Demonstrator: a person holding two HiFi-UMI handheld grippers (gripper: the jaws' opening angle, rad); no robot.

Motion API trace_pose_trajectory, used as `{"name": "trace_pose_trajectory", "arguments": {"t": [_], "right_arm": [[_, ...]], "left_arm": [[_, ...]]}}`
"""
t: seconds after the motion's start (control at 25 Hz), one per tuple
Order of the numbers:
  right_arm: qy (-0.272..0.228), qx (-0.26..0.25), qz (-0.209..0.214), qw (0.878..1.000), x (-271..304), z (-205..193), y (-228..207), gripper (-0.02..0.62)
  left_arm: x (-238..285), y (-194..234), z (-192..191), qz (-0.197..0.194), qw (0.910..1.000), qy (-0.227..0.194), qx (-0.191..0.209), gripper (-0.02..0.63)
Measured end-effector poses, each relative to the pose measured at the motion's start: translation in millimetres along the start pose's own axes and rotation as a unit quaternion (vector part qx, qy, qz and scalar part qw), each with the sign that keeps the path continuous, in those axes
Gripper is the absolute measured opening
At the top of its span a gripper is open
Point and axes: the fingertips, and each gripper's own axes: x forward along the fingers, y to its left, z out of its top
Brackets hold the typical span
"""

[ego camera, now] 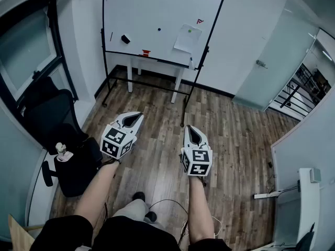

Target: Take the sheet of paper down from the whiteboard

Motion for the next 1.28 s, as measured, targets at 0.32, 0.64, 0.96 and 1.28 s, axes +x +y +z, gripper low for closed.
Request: {"name": "trace_pose_trajectory", "arguments": {"t": [0.32, 0.64, 0.96, 1.28], "right_arm": [[-0.007, -0.011, -0.01, 1.0, -1.2, 1.8, 2.8, 0.023], [-0.009, -0.014, -0.015, 1.0, 54.8, 6.5, -30.3, 0.023], [-0.009, -0.025, -0.012, 1.0, 157.1, 20.6, -73.2, 0.023], [-0.016, -0.01, -0.013, 1.0, 226.8, 24.8, -100.9, 0.023]], "left_arm": [[-2.8, -1.3, 3.4, 0.003, 0.9999, -0.012, -0.005, 0.018], [60.8, 27.1, 10.3, -0.008, 0.9994, -0.035, -0.002, 0.018], [154.2, 89.0, 14.4, -0.019, 0.9989, -0.042, -0.004, 0.018], [225.9, 132.4, 13.6, -0.035, 0.9988, -0.033, 0.006, 0.018]]}}
